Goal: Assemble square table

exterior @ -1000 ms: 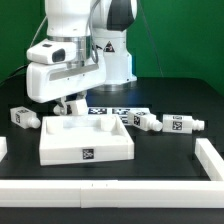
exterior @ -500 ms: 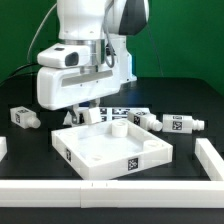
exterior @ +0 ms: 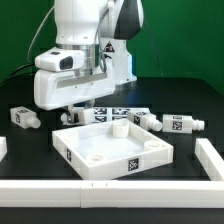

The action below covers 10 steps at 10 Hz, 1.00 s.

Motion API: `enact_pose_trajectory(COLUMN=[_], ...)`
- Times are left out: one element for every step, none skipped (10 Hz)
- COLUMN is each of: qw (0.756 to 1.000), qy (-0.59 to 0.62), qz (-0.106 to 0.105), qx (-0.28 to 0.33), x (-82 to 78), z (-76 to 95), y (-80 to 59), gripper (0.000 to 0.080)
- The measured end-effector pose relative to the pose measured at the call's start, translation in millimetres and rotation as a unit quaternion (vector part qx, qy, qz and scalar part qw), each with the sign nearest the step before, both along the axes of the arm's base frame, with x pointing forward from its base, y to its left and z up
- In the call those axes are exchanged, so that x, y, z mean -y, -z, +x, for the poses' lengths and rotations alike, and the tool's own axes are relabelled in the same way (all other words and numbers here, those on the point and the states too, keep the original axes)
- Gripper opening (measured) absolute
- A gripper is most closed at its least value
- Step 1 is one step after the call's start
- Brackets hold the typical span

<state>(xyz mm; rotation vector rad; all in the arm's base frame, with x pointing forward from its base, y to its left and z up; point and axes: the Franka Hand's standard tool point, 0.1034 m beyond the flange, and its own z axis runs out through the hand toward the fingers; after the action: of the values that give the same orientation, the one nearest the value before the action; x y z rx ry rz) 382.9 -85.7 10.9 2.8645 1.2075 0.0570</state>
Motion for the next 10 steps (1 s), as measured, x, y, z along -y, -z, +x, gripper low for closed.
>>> enact_pose_trajectory(qw=[1.0, 1.0, 1.0, 1.0, 1.0, 0.999, 0.998, 0.997, 0.997, 0.997], qy=[0.002, 0.001, 0.001, 0.001, 0.016, 0.031, 0.043, 0.057, 0.056, 0.051], qz=[0.0, 0.0, 0.0, 0.0, 0.003, 0.003, 0.001, -0.002, -0.003, -0.005], qx=[0.0, 0.0, 0.0, -0.001, -0.02, -0.041, -0.042, -0.049, -0.056, -0.062], x=[2.8, 2.2, 2.0, 2.1, 0.9, -0.2, -3.0, -12.5, -17.9, -20.7], z=[-0.7, -0.5, -0.7, -0.8, -1.5, 10.7, 25.0, 44.2, 62.8, 88.3], y=[0.2, 0.2, 0.5, 0.6, -1.0, -16.3, -29.6, -42.1, -49.7, -54.3], gripper=[0.0265, 0.0273, 0.0273, 0.0451, 0.06, 0.06, 0.0634, 0.0647, 0.0647, 0.0649])
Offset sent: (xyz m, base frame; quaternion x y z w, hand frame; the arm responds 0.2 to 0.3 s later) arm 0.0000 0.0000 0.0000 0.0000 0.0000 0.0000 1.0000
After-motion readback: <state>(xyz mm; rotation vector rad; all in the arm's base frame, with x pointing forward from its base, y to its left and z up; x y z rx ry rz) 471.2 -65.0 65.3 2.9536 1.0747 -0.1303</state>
